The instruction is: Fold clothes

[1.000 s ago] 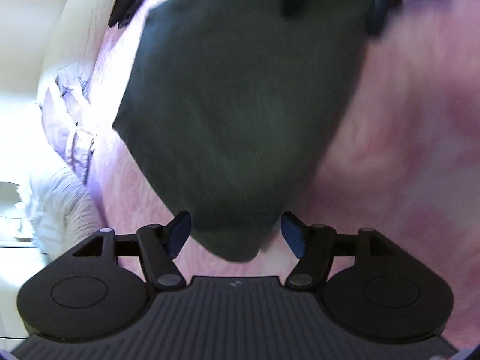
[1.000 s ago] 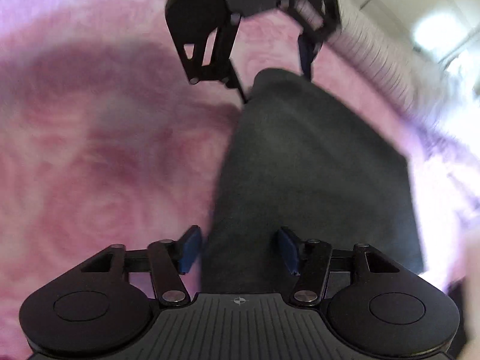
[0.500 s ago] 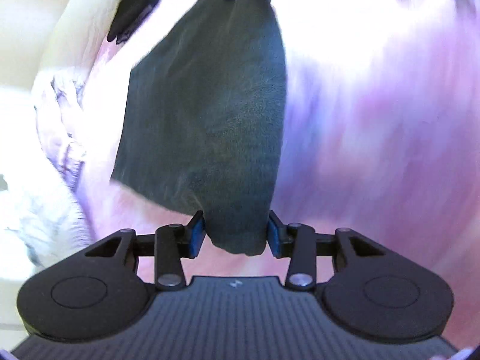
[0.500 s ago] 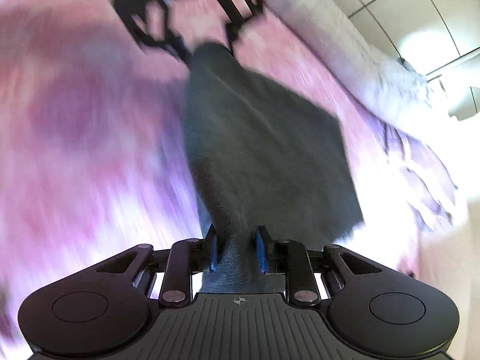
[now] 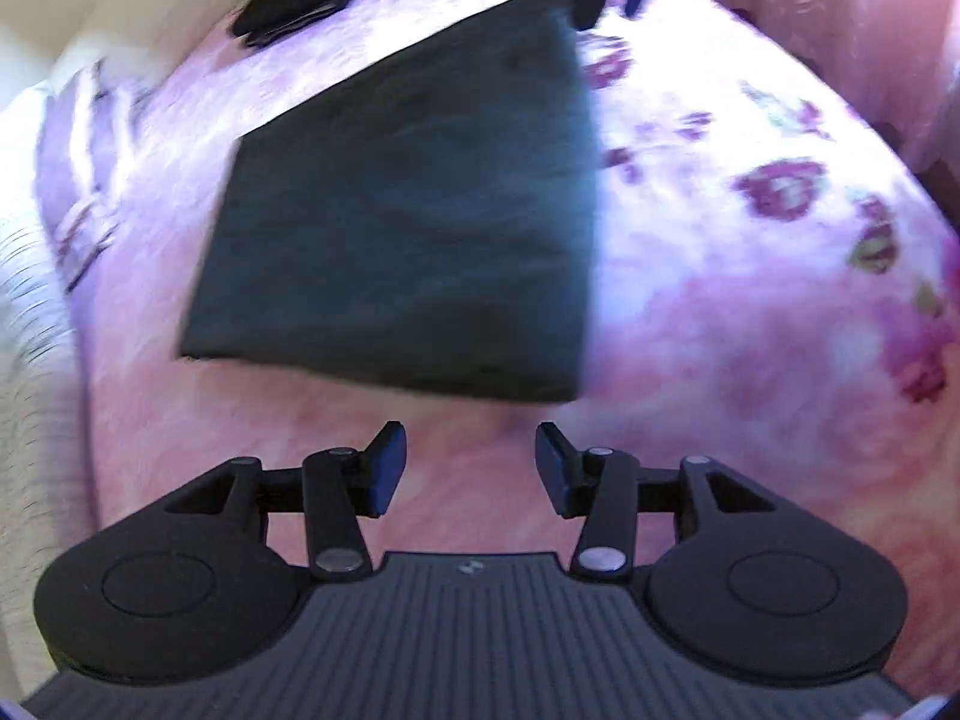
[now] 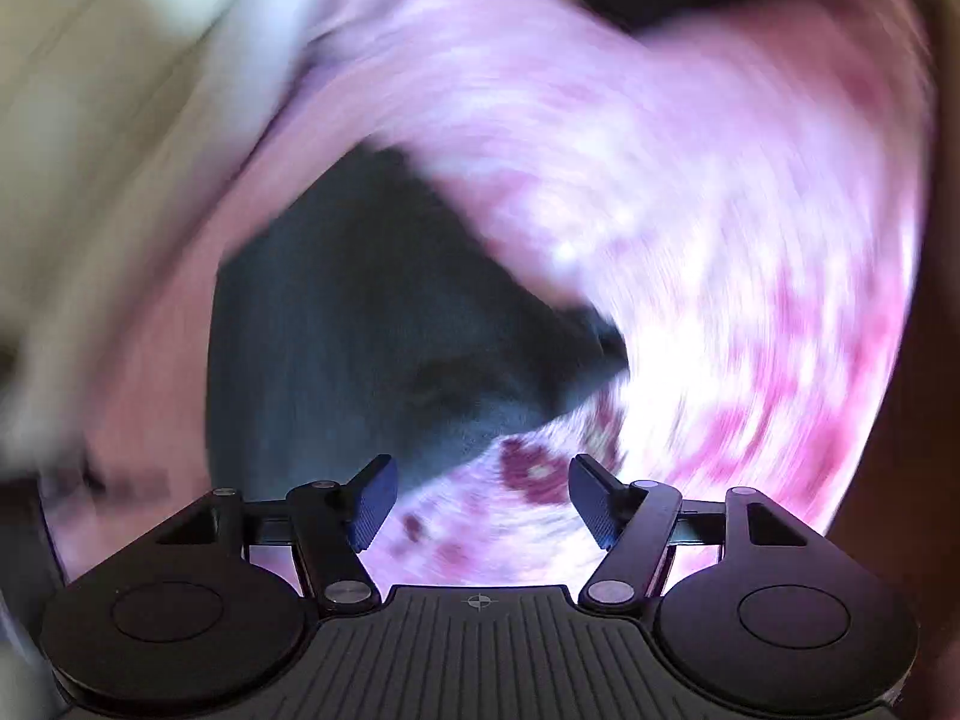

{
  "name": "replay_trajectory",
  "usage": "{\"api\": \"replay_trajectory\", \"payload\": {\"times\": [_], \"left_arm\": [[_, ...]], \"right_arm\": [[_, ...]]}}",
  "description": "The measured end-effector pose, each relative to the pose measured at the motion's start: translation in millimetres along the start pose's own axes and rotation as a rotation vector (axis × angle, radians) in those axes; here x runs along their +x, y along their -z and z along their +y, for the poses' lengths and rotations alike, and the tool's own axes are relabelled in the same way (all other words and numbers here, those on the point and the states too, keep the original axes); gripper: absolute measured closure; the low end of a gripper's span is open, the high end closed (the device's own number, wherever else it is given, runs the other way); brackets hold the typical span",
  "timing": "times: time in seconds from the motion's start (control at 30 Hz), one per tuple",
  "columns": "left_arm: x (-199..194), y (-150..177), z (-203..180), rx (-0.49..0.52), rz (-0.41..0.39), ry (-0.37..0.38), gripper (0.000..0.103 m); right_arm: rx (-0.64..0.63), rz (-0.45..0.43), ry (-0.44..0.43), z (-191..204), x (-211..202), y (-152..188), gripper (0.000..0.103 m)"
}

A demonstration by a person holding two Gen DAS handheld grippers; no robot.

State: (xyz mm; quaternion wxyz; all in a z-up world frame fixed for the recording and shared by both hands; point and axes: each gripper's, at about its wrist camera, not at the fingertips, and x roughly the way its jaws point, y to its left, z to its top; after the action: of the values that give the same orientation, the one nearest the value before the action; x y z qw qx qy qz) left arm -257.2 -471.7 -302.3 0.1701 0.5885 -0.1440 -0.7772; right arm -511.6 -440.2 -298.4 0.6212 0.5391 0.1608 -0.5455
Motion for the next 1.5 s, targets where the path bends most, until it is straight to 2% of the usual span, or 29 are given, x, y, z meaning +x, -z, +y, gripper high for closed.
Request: {"api": "replay_trajectory", "payload": {"times": [0.17, 0.2, 0.23, 0.37, 0.4, 0.5, 0.6, 0.67, 0.73, 0.83, 0.93, 1.0, 1.1, 1.17, 1.27, 1.4, 1.5], "left_arm": [[8, -5, 32, 0.029, 0.003, -0.073, 0.058], [12, -9, 37, 0.041, -0.002, -0.086, 0.058], [17, -13, 41, 0.053, -0.008, -0.099, 0.058], [28, -26, 64, 0.052, -0.027, -0.123, 0.058], [30, -30, 68, 0.053, -0.034, -0.126, 0.058], [43, -44, 75, 0.077, -0.052, -0.140, 0.056], [63, -55, 74, 0.159, -0.057, -0.159, 0.048], [80, -57, 70, 0.248, -0.046, -0.186, 0.047], [96, -55, 66, 0.337, -0.037, -0.194, 0.047], [117, -48, 61, 0.437, -0.017, -0.185, 0.050], [133, -40, 60, 0.479, -0.010, -0.169, 0.054], [145, -35, 58, 0.512, -0.006, -0.174, 0.055], [157, -31, 52, 0.545, -0.008, -0.194, 0.053], [155, -31, 53, 0.531, -0.011, -0.194, 0.053], [139, -27, 60, 0.486, -0.027, -0.185, 0.052], [115, -16, 64, 0.402, -0.049, -0.188, 0.051], [97, -9, 65, 0.339, -0.068, -0.190, 0.047]], "right_arm": [[0.195, -0.032, -0.075, -23, 23, -20, 0.037], [0.234, -0.039, -0.090, -27, 27, -25, 0.047], [0.273, -0.045, -0.105, -32, 32, -29, 0.069], [0.430, -0.071, -0.165, -50, 50, -45, 0.083], [0.413, -0.076, -0.163, -53, 52, -59, 0.085], [0.257, -0.089, -0.120, -52, 56, -123, 0.086], [0.150, -0.067, -0.098, -50, 77, -185, 0.084], [0.106, -0.022, -0.079, -49, 95, -209, 0.082], [0.014, 0.017, -0.021, -41, 106, -213, 0.075], [-0.065, -0.041, 0.069, -32, 85, -185, 0.066], [-0.151, -0.110, 0.148, -19, 60, -148, 0.065], [-0.248, -0.148, 0.177, 0, 47, -116, 0.065], [-0.405, -0.128, 0.146, 34, 36, -62, 0.065], [-0.518, -0.087, 0.125, 57, 39, -29, 0.065], [-0.735, -0.064, 0.157, 90, 47, 17, 0.063], [-1.023, -0.052, 0.259, 122, 73, 58, 0.045], [-1.119, -0.021, 0.341, 129, 105, 71, 0.044]]}}
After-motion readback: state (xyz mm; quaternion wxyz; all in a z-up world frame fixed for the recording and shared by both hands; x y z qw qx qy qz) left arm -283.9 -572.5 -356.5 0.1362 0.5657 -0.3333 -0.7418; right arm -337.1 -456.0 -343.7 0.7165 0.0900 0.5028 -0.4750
